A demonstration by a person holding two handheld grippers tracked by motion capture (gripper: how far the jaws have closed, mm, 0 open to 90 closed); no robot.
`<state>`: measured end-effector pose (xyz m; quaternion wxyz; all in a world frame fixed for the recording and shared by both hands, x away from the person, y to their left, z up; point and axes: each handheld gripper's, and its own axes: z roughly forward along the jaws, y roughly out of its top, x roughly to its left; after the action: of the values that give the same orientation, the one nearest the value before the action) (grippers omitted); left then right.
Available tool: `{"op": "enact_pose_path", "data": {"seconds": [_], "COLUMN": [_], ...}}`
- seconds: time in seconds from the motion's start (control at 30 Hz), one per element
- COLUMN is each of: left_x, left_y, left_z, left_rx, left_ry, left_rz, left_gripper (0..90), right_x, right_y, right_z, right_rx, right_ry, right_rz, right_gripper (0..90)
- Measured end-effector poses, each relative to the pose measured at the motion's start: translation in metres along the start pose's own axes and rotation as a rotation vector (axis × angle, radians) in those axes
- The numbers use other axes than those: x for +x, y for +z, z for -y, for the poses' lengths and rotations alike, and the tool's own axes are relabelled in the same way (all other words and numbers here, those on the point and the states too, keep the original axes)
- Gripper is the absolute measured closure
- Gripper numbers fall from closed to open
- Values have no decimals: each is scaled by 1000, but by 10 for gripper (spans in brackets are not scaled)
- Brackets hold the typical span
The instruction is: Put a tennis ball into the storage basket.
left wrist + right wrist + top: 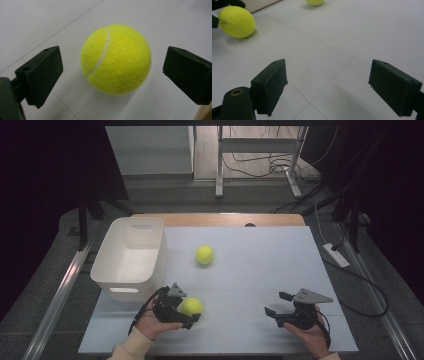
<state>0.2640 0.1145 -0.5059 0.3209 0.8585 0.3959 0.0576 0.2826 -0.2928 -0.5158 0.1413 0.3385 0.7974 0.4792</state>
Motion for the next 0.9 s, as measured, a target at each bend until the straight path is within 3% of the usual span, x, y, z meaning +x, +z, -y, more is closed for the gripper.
{"op": "enact_pose_path", "data": {"seconds": [0.3, 0.47, 0.63, 0.9], "left_x": [-3, -4, -4, -3], "left_y": [15, 20, 18, 15], "left_z": [-3, -3, -3, -2], "left_rx": [39, 58, 40, 18], "left_ry": [13, 25, 24, 35], "left_rz": [1, -2, -19, -33], "left_gripper": [46, 114, 253, 262], "right_x": [0, 0, 0, 0], "right_y": [0, 1, 0, 0], "right_z": [0, 1, 1, 1], "right_rx": [2, 3, 2, 4], "right_ry": [1, 2, 3, 2], "right_rz": [3, 4, 5, 7], "right_gripper": [148, 148, 148, 148]}}
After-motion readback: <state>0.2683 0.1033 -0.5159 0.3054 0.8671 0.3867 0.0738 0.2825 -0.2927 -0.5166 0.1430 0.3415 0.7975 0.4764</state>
